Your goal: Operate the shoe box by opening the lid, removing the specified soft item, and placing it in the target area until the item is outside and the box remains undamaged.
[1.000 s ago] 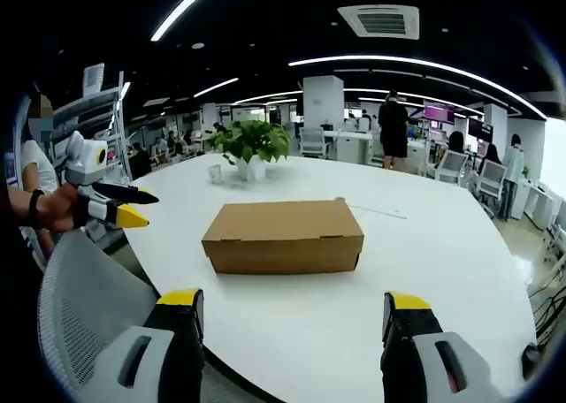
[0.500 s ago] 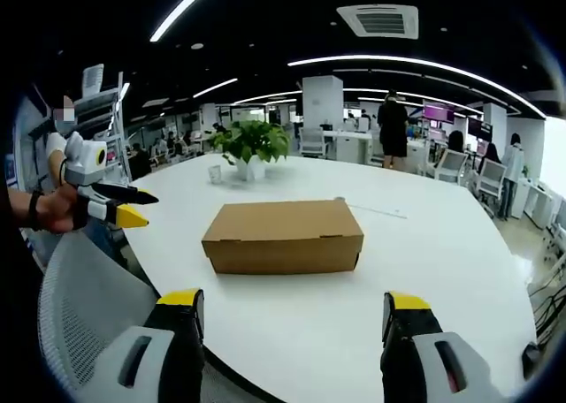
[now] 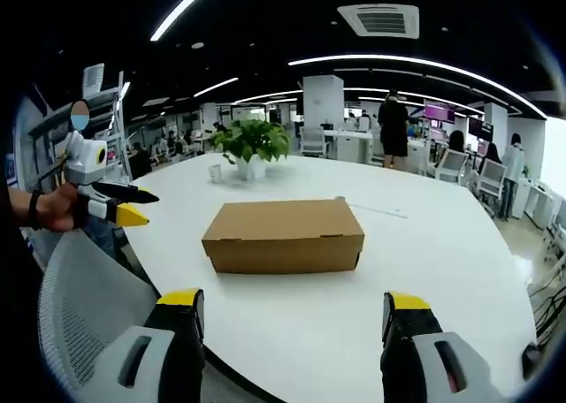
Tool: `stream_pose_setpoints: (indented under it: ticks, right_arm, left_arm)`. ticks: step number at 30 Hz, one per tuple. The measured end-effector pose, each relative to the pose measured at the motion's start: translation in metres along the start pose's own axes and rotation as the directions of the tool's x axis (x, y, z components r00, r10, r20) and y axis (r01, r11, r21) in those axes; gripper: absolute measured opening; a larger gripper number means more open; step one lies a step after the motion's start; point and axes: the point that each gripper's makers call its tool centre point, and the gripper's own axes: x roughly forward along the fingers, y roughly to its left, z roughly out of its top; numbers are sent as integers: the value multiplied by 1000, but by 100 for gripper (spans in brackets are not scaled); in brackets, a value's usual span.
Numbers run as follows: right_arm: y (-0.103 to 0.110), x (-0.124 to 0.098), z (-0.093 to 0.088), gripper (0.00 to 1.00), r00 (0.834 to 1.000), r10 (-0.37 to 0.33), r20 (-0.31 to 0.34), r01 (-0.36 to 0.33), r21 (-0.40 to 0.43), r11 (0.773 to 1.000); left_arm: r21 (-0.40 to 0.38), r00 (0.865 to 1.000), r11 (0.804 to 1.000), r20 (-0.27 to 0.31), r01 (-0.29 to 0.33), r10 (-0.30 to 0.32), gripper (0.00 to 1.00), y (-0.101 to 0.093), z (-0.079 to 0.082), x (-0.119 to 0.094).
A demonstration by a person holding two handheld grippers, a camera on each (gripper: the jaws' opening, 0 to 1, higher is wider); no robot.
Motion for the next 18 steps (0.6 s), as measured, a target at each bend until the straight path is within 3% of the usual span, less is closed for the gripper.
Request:
stream_pose_setpoints:
  ticks: [18]
  right_arm:
    - [1,0,-1,82,1000,1,-5,-1,-2,1000]
  left_arm:
    - [-3,1000,1000,0,1,-1,72,1,0,0]
